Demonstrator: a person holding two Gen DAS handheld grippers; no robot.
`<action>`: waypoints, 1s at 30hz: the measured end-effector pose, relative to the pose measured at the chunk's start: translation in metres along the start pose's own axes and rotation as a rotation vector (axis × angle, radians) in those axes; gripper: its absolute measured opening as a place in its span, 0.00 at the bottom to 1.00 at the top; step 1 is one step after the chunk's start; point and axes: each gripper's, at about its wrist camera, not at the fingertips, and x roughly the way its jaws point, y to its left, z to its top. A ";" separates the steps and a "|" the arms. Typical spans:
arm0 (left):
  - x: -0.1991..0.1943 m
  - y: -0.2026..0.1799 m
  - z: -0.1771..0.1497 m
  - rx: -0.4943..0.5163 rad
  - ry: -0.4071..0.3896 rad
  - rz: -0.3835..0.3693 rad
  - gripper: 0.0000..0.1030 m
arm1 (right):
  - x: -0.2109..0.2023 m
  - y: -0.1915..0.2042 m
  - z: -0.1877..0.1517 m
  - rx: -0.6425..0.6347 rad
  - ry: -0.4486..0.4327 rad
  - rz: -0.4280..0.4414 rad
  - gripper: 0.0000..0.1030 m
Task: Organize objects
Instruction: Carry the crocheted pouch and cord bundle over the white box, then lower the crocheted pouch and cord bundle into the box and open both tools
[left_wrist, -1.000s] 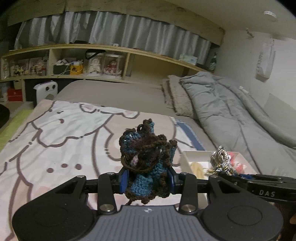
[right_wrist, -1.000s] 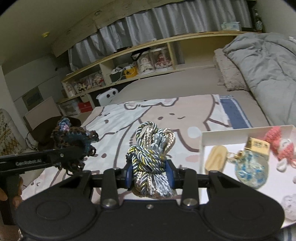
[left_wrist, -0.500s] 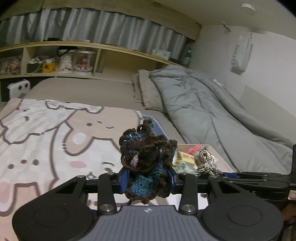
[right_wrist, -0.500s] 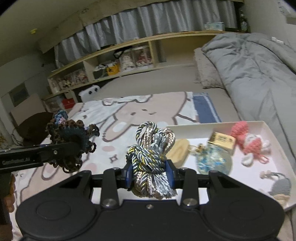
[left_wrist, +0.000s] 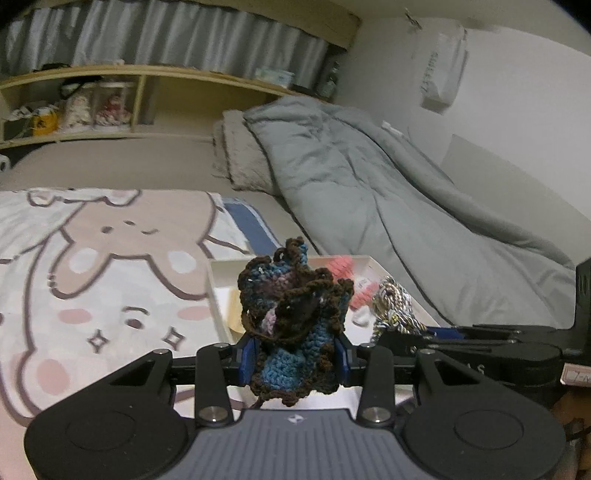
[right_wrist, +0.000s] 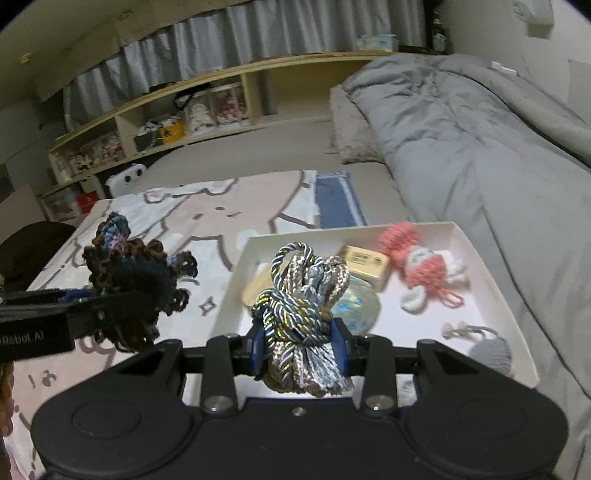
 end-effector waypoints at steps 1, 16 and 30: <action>0.005 -0.002 -0.002 0.001 0.010 -0.007 0.41 | 0.001 -0.003 -0.001 -0.001 0.005 -0.003 0.37; 0.060 -0.012 -0.020 0.040 0.151 0.011 0.43 | 0.028 -0.019 -0.015 -0.017 0.140 -0.010 0.37; 0.062 -0.017 -0.020 0.078 0.189 0.021 0.55 | 0.027 -0.024 -0.013 0.008 0.143 -0.035 0.43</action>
